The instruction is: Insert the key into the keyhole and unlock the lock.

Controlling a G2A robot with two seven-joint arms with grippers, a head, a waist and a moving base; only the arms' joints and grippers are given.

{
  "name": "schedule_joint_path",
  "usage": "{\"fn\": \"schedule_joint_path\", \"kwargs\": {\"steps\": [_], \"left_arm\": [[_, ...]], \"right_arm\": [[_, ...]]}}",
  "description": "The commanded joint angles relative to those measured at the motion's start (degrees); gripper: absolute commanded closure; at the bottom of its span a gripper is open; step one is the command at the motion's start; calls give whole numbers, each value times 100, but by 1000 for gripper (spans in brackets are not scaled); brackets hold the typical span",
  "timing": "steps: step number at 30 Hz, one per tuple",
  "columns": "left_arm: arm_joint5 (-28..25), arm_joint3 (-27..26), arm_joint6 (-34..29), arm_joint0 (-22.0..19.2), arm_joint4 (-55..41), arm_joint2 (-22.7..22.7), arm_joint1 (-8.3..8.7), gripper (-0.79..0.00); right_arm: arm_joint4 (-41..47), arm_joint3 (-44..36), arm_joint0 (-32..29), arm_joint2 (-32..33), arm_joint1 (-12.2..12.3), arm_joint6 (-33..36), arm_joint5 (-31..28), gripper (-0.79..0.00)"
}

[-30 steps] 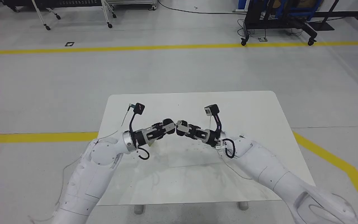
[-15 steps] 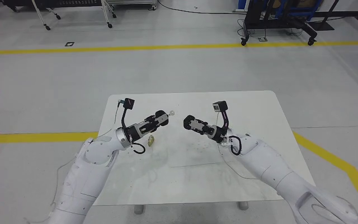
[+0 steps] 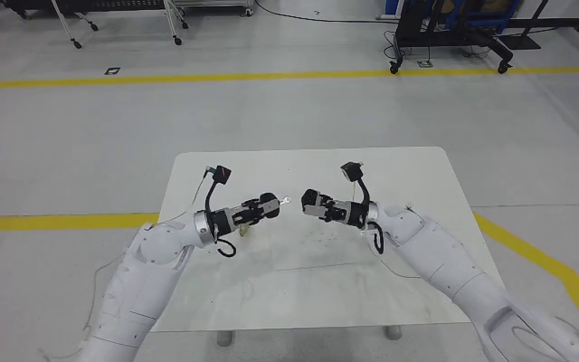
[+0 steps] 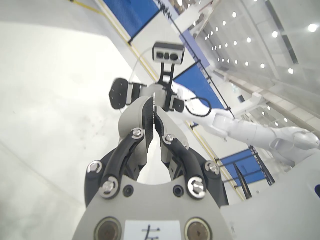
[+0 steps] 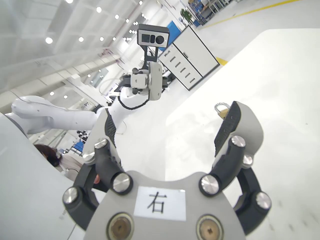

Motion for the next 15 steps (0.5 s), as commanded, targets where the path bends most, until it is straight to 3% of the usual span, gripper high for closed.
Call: {"fn": "schedule_joint_path", "kwargs": {"steps": [1, 4, 7, 8, 10, 15], "left_arm": [[139, 74, -433, -108, 59, 87, 15, 0], [185, 142, -734, -228, 302, 185, 36, 0], [154, 147, -672, -255, 432, 247, 40, 0], [134, 146, -703, -266, 442, 276, 42, 0], [127, 158, -712, -291, 552, 322, 48, 0], [121, 162, -678, -314, 559, 424, 50, 0]], "right_arm": [[-165, -62, 16, 74, 69, 351, 281, -785], [-58, -228, -82, 161, 126, 610, 473, -785], [134, -323, -145, 187, 155, 967, 593, -542], [204, -338, -152, 185, 158, 1089, 628, -542], [305, -349, -151, 160, 152, 1316, 698, -431], [453, -317, -93, 99, 110, 1675, 790, -348]]}}
